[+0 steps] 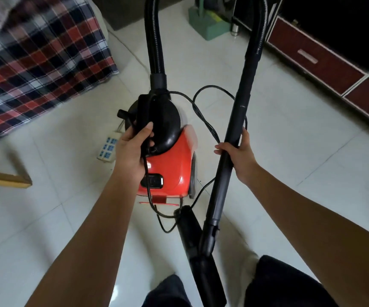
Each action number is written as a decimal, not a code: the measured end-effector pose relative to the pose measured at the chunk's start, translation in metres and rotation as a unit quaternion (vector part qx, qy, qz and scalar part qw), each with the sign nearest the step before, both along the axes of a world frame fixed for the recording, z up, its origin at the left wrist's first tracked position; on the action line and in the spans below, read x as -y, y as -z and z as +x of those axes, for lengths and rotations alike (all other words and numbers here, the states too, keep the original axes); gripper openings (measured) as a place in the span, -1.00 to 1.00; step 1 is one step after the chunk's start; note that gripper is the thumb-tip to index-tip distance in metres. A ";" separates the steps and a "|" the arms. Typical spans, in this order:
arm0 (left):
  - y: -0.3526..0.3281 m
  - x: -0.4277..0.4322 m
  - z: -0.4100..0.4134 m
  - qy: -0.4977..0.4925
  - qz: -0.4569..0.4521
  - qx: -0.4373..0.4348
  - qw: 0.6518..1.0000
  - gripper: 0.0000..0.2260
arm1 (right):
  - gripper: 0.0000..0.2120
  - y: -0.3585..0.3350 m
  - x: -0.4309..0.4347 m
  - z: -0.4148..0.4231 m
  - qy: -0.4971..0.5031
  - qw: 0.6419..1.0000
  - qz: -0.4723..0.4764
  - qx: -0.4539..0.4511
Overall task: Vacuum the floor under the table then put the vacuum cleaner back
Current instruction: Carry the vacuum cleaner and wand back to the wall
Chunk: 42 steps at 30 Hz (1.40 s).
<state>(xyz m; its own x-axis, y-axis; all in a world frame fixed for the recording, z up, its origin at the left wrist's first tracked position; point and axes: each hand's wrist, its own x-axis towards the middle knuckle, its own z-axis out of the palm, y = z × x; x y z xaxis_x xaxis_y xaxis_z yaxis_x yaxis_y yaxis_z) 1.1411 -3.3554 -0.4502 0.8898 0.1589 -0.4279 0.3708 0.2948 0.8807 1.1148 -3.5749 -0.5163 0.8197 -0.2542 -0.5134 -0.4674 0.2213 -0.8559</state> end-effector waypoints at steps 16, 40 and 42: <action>-0.313 -0.022 -0.104 -0.069 0.028 0.007 0.997 -0.87 | -0.32 -0.337 -0.020 -0.063 -0.024 0.998 0.041 0.037; -0.364 -0.030 -0.392 -0.468 0.014 0.069 0.881 -0.93 | -0.36 -0.407 -0.114 -0.167 -0.483 0.870 0.024 0.094; -0.366 -0.037 -0.431 -0.505 0.023 0.065 0.860 -0.93 | -0.37 -0.405 -0.140 -0.193 -0.524 0.847 0.034 0.088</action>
<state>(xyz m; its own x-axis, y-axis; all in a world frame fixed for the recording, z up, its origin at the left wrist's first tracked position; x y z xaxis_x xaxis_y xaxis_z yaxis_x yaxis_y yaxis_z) 0.7103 -3.3186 -0.0845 0.3271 0.8936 -0.3075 -0.1571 0.3723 0.9147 0.9218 -3.4345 -0.1117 0.6428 0.6846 -0.3437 -0.3038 -0.1840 -0.9348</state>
